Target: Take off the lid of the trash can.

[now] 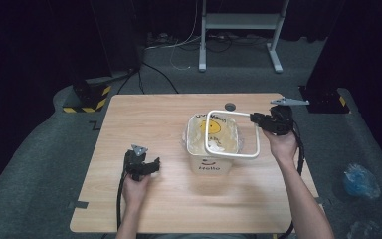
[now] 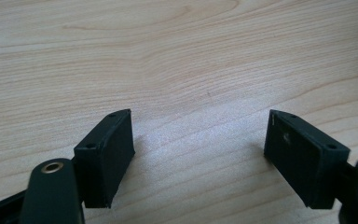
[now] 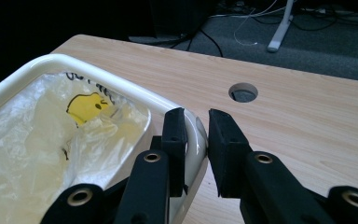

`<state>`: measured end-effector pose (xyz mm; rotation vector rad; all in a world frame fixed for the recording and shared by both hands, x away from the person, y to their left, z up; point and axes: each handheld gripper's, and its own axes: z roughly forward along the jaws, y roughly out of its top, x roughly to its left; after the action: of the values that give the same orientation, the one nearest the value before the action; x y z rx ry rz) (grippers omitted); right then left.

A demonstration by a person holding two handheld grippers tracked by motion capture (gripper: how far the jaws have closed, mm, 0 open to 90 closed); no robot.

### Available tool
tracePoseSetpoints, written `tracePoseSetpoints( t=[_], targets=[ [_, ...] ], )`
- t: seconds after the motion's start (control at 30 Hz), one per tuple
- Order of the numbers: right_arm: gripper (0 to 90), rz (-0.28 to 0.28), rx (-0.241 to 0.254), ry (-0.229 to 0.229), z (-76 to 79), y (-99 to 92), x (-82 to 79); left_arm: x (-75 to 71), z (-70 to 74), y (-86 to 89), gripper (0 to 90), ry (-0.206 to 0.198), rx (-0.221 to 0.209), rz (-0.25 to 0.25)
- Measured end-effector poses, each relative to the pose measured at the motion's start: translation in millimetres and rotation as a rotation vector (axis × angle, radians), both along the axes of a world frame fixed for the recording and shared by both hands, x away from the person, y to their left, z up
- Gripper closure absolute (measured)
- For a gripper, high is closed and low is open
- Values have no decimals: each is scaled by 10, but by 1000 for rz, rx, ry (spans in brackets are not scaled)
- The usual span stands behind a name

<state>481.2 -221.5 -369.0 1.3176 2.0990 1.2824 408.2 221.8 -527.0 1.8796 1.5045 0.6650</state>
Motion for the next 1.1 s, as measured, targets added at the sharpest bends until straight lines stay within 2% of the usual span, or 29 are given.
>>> tracePoseSetpoints(
  t=[0.27,0.47,1.1],
  targets=[
    [772,-31,28,7,-52,-195,-55,0,0,-1,240,0,0,0],
    [771,-44,28,11,-80,-309,-99,0,0,-1,240,0,0,1],
    [773,-82,30,11,-124,-540,-188,0,0,-2,240,0,0,1]
  ],
)
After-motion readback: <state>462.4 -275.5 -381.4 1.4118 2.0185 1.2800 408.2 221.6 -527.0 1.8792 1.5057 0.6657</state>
